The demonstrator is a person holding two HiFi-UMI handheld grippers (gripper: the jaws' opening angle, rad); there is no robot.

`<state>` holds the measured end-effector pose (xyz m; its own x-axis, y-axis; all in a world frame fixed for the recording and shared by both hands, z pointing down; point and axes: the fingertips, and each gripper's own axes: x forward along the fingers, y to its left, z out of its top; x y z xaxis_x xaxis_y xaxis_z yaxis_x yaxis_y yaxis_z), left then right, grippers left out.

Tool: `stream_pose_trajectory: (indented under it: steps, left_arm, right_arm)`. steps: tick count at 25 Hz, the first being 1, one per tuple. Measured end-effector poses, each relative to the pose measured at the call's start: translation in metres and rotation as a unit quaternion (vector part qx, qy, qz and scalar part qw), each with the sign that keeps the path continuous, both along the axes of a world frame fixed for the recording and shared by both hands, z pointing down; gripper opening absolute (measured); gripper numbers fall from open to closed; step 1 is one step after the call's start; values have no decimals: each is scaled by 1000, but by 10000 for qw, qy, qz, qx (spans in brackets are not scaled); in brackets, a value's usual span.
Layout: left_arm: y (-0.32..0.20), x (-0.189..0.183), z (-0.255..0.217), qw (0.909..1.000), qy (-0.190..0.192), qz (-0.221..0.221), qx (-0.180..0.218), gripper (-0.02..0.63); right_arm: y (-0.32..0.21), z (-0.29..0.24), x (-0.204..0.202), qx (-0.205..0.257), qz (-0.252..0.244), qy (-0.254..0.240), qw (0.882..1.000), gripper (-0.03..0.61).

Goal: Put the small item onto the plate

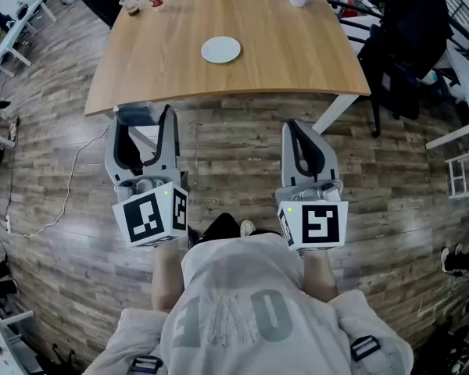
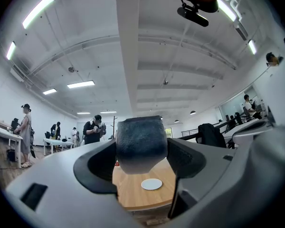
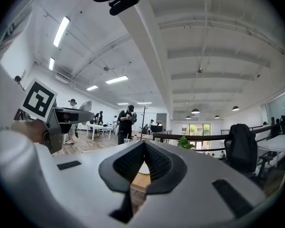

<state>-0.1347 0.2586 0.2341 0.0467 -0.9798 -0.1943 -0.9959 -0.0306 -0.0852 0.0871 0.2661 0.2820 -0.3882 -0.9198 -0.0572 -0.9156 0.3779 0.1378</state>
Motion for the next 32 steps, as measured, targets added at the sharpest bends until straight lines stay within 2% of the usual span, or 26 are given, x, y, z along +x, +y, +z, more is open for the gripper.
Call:
stream_pose_trajectory:
  steps: [8, 12, 16, 21, 27, 32]
  left_arm:
    - [-40, 13, 9, 10000, -22, -3, 18, 318]
    - [-75, 22, 12, 9998, -10, 143, 109, 318]
    - [-118, 29, 18, 9993, -45, 367, 32, 318]
    - [-189, 22, 10, 9986, -100, 510, 40, 318]
    - [-290, -3, 6, 9981, 39, 609, -70, 318]
    - [-365, -18, -3, 9975, -42, 704, 50, 318]
  right_arm:
    - [-38, 18, 12, -129, -115, -1, 9999, 18]
    - [-68, 19, 15, -41, -60, 45, 10000, 18]
    - [-113, 24, 14, -109, 91, -4, 9999, 18]
    - [-186, 10, 0, -8, 176, -8, 9998, 18]
    - [-279, -1, -22, -90, 267, 100, 9996, 18]
    - [-354, -17, -39, 59, 365, 198, 9991, 18]
